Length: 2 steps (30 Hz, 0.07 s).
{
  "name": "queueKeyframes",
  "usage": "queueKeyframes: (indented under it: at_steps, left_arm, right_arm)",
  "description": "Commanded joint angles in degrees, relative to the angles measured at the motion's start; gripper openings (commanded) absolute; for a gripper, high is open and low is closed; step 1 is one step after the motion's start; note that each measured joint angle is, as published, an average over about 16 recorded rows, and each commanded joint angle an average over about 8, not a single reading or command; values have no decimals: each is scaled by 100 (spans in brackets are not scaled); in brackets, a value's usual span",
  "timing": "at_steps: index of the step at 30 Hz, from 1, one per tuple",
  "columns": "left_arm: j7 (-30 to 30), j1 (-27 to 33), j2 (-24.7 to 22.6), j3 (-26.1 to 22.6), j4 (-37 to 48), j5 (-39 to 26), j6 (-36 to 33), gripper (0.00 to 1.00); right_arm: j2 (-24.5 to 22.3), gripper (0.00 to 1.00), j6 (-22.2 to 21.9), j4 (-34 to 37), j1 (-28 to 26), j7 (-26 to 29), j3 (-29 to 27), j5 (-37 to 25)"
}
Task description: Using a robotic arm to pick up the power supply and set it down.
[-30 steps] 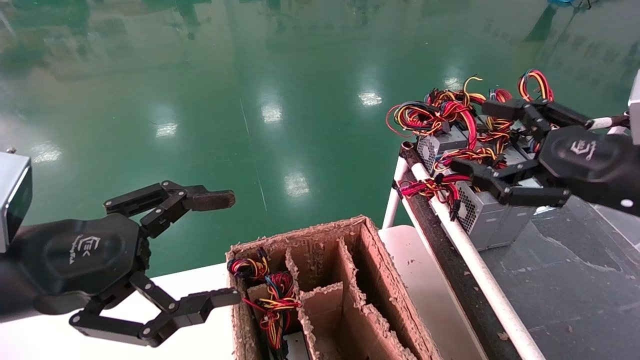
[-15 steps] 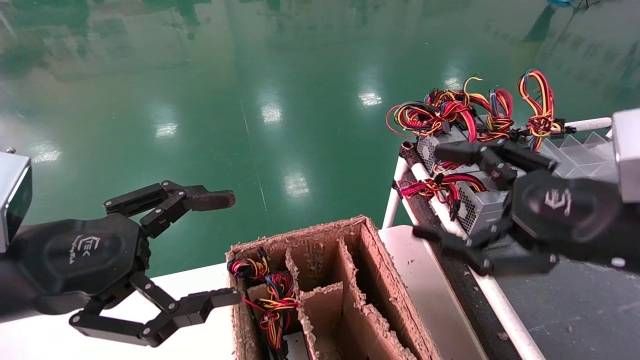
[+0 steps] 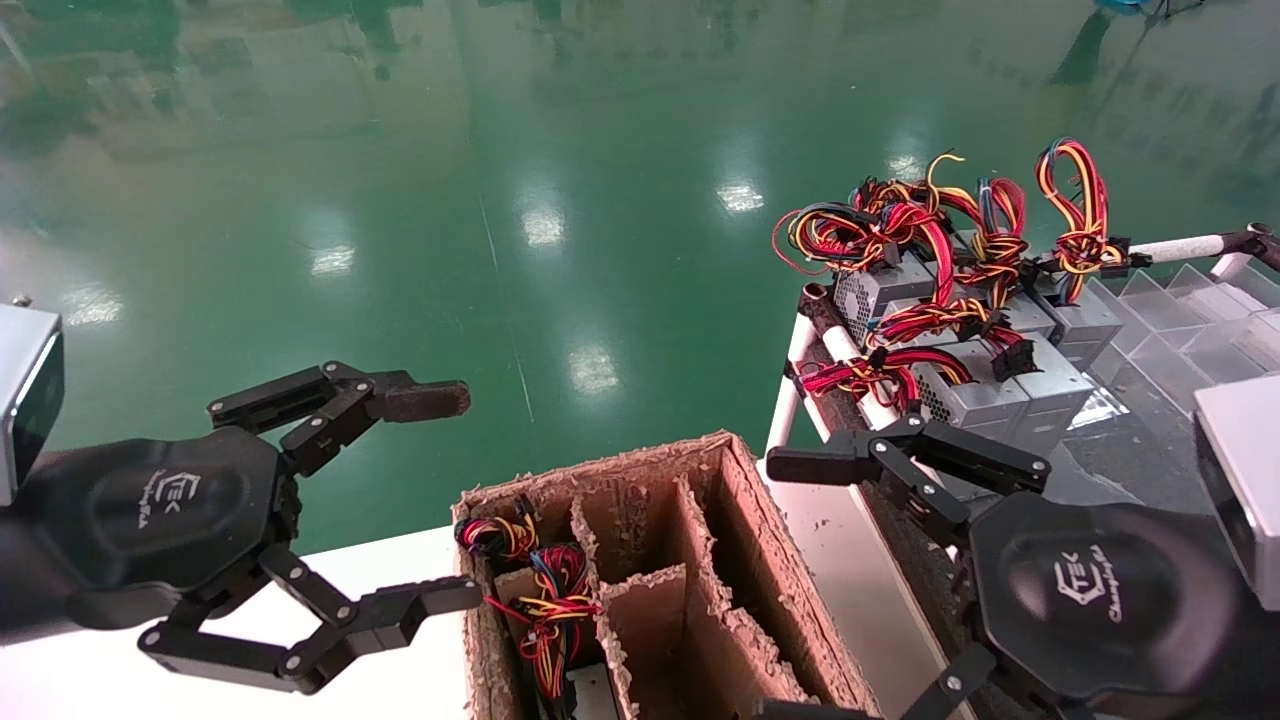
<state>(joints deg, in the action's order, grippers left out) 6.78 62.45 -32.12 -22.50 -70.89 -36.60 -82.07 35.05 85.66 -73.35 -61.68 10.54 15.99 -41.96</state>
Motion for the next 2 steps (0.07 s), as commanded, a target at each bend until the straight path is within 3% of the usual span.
queueKeyframes:
  at_steps: [1, 2]
  left_arm:
    - [0, -1, 0, 0, 1, 1, 1, 100]
    - [0, -1, 0, 0, 1, 1, 1, 100]
  right_arm:
    - [-23, 100, 29, -175, 87, 67, 4, 73]
    - [-28, 100, 37, -219, 109, 82, 4, 91]
